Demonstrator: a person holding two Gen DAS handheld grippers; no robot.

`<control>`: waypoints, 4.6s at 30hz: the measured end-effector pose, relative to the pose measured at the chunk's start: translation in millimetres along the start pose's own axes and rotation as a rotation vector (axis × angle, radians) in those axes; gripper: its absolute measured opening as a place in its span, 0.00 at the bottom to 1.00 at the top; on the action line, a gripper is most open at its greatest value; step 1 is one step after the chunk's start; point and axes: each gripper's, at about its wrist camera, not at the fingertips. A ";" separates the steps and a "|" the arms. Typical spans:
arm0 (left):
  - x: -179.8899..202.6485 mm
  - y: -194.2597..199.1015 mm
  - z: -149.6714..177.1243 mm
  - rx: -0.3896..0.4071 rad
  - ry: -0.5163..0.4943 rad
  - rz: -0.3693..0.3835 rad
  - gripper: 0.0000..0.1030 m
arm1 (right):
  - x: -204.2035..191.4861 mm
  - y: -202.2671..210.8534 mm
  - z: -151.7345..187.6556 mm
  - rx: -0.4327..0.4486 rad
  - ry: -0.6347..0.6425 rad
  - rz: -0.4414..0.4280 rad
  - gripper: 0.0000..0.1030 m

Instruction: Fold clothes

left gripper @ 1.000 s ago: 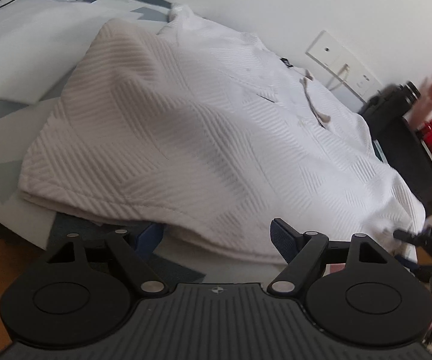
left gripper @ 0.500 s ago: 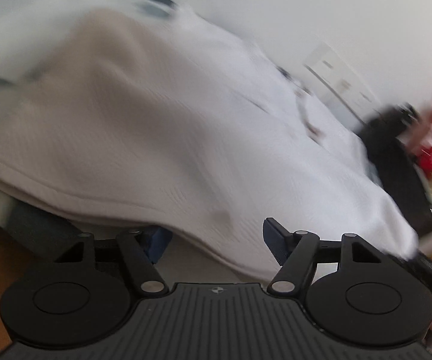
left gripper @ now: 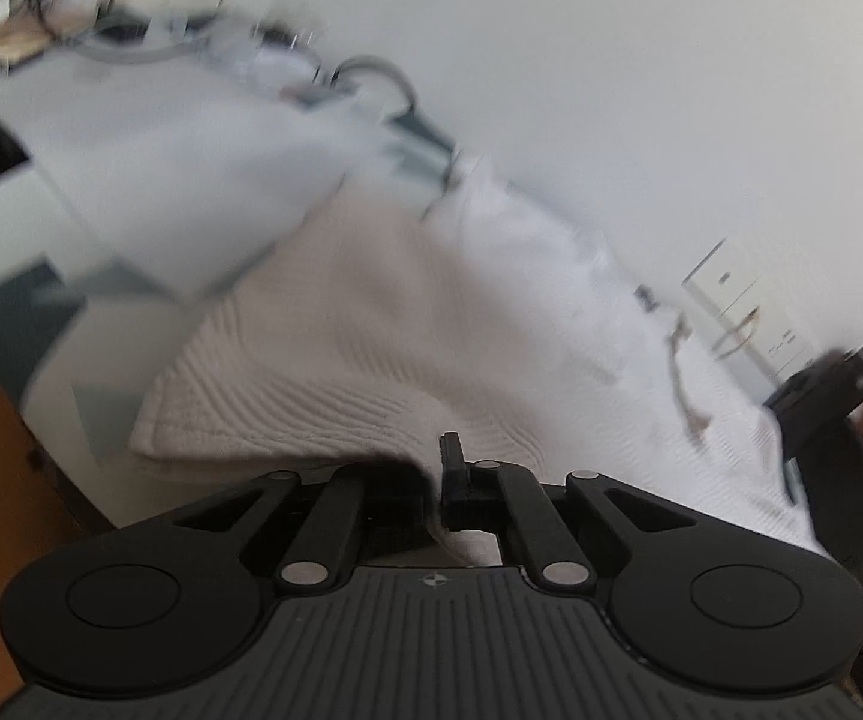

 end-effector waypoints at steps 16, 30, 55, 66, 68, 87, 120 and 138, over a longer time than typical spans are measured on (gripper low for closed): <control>16.5 4.8 -16.4 -0.083 -0.219 0.011 0.05 | 19.6 52.6 -39.8 0.342 -0.161 0.059 0.73; 2.7 -10.1 -30.9 -0.157 -0.276 0.076 0.05 | 39.2 56.4 76.8 0.177 -0.282 0.023 0.73; -18.3 -19.1 -43.7 -0.245 -0.333 0.151 0.05 | -32.8 23.2 118.6 0.210 -0.286 -0.045 0.39; -30.1 -12.7 -35.1 -0.227 -0.298 0.153 0.05 | 17.5 20.6 64.8 0.287 -0.353 0.022 0.07; -26.7 -4.9 -35.9 -0.198 -0.295 0.167 0.05 | 15.6 35.2 61.5 0.306 -0.335 0.009 0.05; -14.5 145.8 -9.6 0.053 -0.247 0.188 0.05 | -18.0 221.8 59.8 0.394 0.097 -0.146 0.05; 23.1 170.7 45.5 0.019 -0.329 0.039 0.05 | 144.8 153.8 87.7 0.112 -0.405 -0.161 0.13; -12.1 152.7 57.0 -0.023 -0.185 0.018 0.05 | 89.8 243.8 62.5 0.317 -0.030 -0.148 0.05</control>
Point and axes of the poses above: each gripper's, at about its wrist camera, not at the fingertips, and y roughly against the way its jaws point, x to its right, z to its underside, and after that the axes turned 7 degrees about z, right-handed
